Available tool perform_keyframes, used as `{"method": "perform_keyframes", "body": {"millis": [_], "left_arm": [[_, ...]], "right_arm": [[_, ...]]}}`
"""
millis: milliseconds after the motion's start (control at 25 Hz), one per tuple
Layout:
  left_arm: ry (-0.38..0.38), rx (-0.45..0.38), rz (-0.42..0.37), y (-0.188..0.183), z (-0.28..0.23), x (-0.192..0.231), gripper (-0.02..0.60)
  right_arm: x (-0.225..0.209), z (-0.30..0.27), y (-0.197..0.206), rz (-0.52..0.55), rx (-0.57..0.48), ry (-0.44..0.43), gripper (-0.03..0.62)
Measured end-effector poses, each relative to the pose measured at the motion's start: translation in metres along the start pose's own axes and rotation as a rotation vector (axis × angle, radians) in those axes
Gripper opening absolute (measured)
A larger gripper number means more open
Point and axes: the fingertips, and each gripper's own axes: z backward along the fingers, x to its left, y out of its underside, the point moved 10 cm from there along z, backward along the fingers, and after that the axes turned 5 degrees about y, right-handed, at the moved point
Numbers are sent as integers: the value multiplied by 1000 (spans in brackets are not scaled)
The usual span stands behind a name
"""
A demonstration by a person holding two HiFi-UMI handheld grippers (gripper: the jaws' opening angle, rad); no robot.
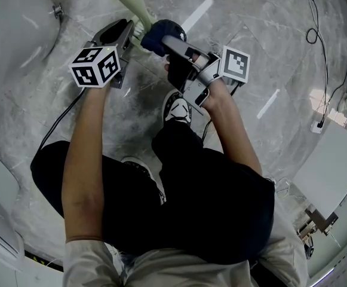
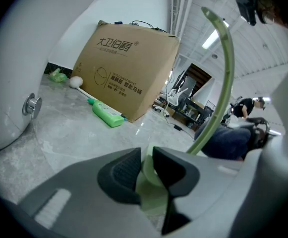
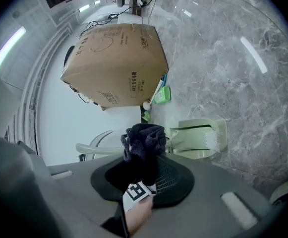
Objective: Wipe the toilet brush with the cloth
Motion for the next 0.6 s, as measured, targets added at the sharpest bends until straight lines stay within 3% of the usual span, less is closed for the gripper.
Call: {"method": "perform_keyframes", "body": {"millis": [600], "left_arm": [[-2,1,-7,-2,1,-2,0]], "right_arm": [[32,7,-1,26,2,-67,82]]}}
